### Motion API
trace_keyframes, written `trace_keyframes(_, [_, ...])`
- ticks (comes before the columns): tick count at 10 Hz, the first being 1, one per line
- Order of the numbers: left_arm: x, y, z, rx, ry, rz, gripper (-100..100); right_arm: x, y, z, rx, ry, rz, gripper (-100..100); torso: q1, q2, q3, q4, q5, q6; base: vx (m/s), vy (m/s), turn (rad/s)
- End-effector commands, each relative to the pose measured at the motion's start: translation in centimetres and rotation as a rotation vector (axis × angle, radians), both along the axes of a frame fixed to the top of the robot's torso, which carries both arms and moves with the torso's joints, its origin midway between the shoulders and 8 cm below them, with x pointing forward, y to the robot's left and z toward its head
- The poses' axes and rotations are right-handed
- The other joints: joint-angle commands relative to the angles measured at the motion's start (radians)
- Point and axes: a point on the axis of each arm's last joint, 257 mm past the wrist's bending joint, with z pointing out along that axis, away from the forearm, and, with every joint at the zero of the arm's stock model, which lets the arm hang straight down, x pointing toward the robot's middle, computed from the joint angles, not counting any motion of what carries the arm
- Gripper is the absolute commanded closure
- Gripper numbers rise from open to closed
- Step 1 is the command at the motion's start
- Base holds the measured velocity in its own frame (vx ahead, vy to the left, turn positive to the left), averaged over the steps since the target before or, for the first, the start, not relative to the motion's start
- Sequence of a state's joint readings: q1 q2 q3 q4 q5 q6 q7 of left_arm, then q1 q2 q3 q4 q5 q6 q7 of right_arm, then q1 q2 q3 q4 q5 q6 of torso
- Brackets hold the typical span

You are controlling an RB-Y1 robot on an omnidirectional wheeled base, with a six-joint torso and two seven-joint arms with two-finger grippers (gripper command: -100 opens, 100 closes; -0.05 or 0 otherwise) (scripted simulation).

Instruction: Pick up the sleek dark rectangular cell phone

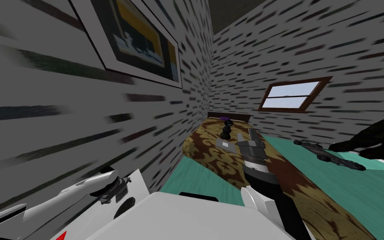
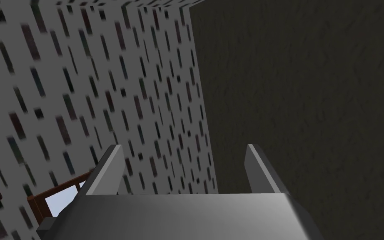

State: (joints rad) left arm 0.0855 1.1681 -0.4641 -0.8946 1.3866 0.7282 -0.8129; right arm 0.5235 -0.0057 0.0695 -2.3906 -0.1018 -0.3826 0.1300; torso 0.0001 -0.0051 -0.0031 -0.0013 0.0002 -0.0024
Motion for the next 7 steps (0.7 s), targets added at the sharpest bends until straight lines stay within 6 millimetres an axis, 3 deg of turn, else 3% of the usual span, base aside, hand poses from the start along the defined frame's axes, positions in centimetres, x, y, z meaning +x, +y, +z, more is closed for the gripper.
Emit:
trace_keyframes(1, [0.0,0.0,0.0,0.000,0.000,0.000,0,0.0,0.0,0.0,0.000,0.000,0.000,0,0.000,0.000,0.000,0.000,0.000,0.000,0.008,0.001,-0.001])
trace_keyframes(2, [0.3,-0.4,-0.5,-0.001,-0.002,-0.042,-100,0.0,0.0,0.0,0.000,0.000,0.000,0,0.000,0.002,0.001,0.001,0.000,0.000,0.101,0.010,0.320])
trace_keyframes(7, [0.9,-1.1,-1.4,-0.001,-0.004,-0.124,-100,0.0,0.0,0.0,0.000,0.000,0.000,0,-0.001,-0.003,-0.002,-0.001,0.000,-0.001,0.113,-0.011,0.174])
